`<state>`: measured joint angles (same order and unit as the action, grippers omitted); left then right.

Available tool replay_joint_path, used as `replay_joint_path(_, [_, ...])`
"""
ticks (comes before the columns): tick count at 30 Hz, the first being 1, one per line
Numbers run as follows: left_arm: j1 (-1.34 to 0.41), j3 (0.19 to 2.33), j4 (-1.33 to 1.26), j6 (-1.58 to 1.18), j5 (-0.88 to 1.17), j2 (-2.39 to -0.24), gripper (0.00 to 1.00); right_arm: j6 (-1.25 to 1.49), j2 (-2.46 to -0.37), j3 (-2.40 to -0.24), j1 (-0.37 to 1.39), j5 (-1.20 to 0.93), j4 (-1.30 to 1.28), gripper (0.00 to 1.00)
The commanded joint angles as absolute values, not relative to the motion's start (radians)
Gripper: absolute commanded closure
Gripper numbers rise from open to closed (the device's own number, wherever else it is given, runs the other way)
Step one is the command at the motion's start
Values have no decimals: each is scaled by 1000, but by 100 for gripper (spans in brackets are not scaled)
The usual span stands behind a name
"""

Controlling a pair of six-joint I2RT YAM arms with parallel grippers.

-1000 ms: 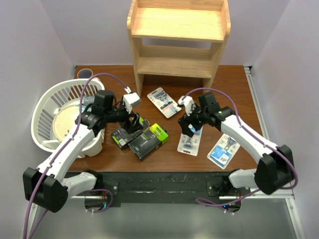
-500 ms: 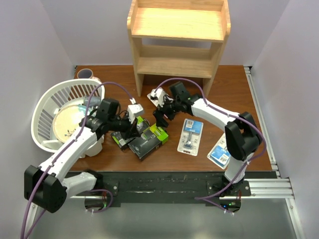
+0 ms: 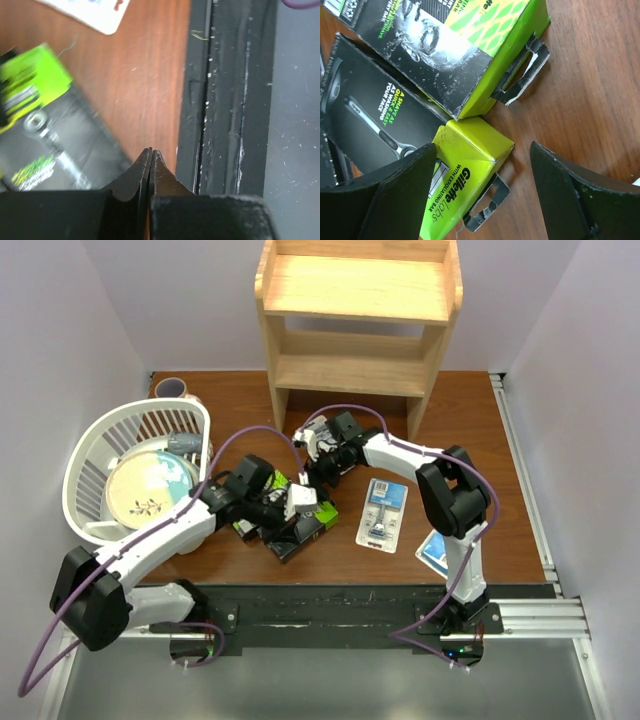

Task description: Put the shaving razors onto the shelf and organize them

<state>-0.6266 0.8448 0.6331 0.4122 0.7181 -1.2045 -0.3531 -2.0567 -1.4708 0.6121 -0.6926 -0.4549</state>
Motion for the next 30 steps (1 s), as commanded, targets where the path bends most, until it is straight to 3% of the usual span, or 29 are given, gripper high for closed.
replay_joint_path(1, [-706,828,512,425,704,-1232,100,-385,-2059,-1505,612,-710,-526,23])
replay_joint_path(4, [-761,801,473,492,638,-1249,92,-399,-2075,-1522,606,-683,-560,28])
replay_joint_path(7, [-790,756,384,535,604,-1241,100,-406,-2101,-1551,583,-666,-630,32])
replay_joint_path(17, [-807,749,402,672,370,-1335,100,-489,-2091,-1522,447,-624,-811,39])
replay_joint_path(20, [-808,742,374,655,321,-1321,100,-505,-2024,-1496,433,-661,-789,37])
replay_joint_path(23, [-807,779,425,617,345,-1296,100,-480,-1982,-1515,437,-722,-721,29])
replay_joint_path(25, [-808,799,452,591,357,-1276,100,-434,-1999,-1548,446,-753,-680,24])
replay_joint_path(30, [-808,816,529,566,360,-1266,100,-459,-2100,-1658,511,-756,-684,22])
